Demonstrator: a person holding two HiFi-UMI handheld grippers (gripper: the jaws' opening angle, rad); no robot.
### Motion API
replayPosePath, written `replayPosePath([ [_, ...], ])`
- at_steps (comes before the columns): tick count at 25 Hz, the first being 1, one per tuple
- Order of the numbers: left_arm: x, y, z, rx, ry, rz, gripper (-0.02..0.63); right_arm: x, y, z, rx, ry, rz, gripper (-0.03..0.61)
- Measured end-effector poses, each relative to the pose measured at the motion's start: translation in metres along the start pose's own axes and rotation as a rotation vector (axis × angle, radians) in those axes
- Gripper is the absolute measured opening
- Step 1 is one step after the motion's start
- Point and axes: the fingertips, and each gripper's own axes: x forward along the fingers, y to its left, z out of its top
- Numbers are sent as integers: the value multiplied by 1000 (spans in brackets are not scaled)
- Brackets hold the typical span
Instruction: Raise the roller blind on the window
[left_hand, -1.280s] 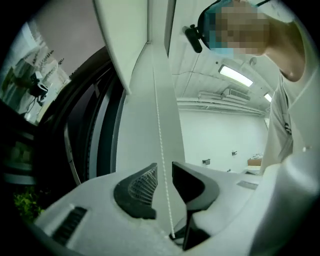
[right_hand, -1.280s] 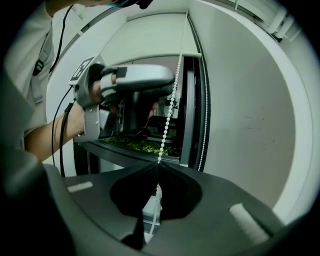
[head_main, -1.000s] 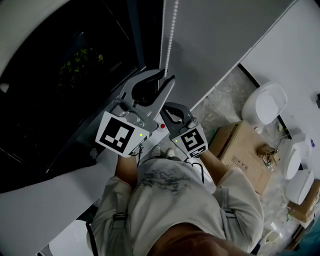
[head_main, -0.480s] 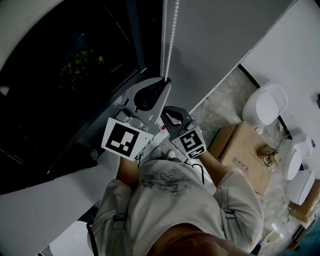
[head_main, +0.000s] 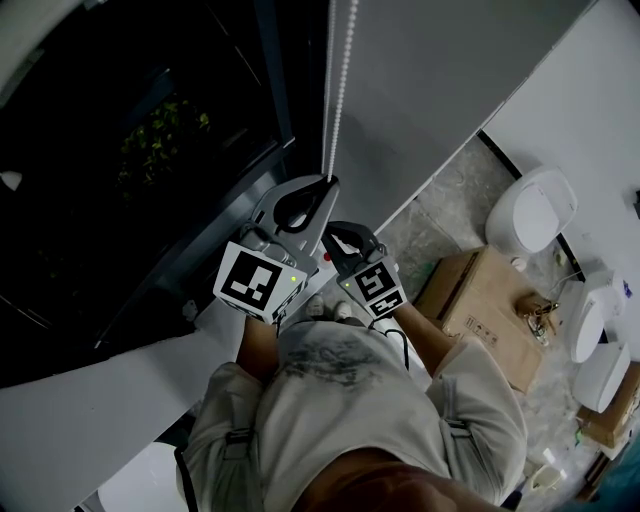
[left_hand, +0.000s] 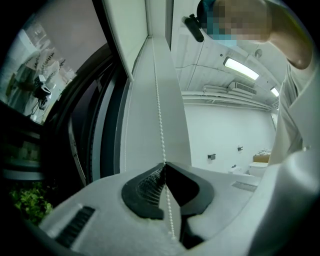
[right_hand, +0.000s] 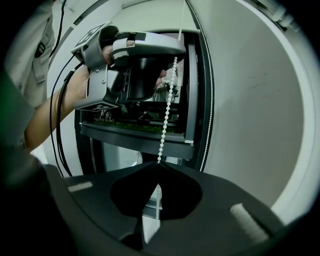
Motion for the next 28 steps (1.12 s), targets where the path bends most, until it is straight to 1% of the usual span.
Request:
replayPosePath([
  [12, -5, -4, -30, -59, 38, -6, 14, 7, 8, -29, 12, 51, 13, 11],
  [28, -13, -4, -55, -94, 88, -8, 14, 11, 14, -52, 21, 107, 20, 11],
])
